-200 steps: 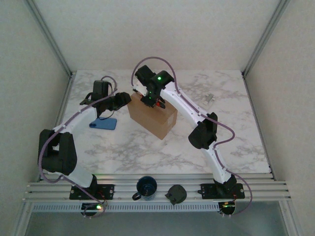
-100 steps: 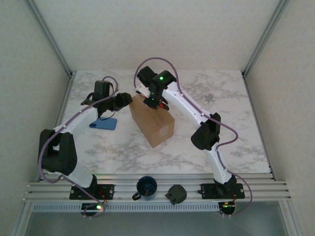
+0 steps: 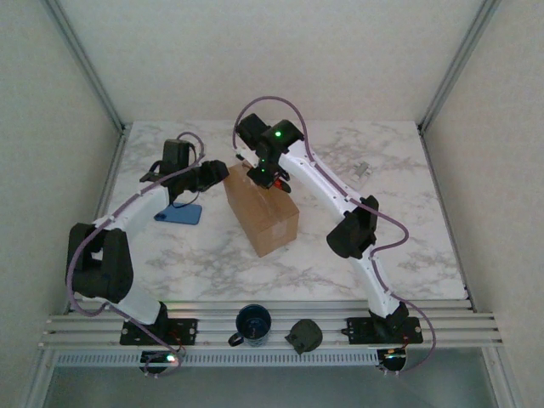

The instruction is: Unpack the express box

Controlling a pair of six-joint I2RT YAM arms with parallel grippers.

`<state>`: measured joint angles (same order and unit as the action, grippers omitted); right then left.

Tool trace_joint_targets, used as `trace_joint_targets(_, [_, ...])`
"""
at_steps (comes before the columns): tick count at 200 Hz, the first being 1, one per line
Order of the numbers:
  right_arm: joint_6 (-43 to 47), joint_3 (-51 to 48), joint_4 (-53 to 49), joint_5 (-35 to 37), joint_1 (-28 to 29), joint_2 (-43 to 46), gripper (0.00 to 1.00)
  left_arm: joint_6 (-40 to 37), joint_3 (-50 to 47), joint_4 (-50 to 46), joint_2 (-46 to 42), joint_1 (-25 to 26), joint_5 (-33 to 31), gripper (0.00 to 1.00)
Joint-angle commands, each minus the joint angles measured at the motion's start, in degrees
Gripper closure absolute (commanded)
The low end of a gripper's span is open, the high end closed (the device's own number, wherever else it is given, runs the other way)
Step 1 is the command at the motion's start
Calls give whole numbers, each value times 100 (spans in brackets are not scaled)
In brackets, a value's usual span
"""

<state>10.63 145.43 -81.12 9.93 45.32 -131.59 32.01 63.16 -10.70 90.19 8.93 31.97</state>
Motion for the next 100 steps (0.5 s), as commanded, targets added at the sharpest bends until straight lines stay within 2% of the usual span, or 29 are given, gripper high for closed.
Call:
trace_joint_targets(1, [-251,47,-793,53,-15,-321,100,64,-250,-537,-7,-41,-395,57])
trace_joint_targets(100, [-451,-29,-390,17,-27,-373,100,164,-387,-522,-229,64,-318,58])
